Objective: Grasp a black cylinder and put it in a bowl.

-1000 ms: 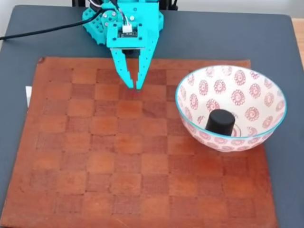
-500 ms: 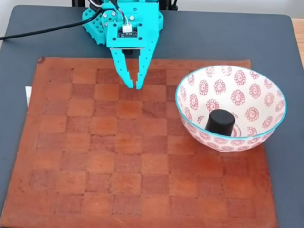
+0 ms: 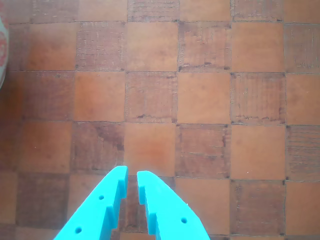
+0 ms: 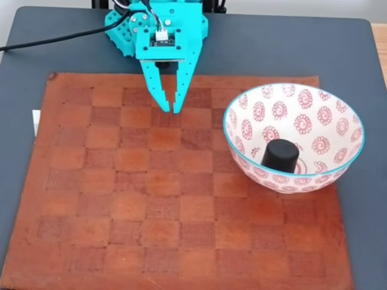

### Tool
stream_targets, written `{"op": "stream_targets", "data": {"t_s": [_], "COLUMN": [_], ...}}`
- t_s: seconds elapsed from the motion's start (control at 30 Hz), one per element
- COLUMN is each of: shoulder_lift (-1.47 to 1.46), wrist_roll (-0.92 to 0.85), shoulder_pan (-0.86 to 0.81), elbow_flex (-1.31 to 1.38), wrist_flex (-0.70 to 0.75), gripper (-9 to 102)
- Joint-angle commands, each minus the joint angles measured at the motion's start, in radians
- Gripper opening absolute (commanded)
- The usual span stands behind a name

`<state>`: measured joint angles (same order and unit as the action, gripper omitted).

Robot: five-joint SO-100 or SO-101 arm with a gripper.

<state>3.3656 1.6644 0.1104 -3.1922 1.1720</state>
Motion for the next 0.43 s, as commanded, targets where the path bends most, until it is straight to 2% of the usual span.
{"op": "stream_targets", "data": {"t_s": [0.0,0.4], "shoulder_lift": [0.008,0.008], "wrist_roll": [-0.005,-0.005], "shoulder_pan": [-0.002,-0.005], "elbow_flex": [0.003,0.003], "wrist_flex": [0.002,0.002], "gripper": [0,0]}}
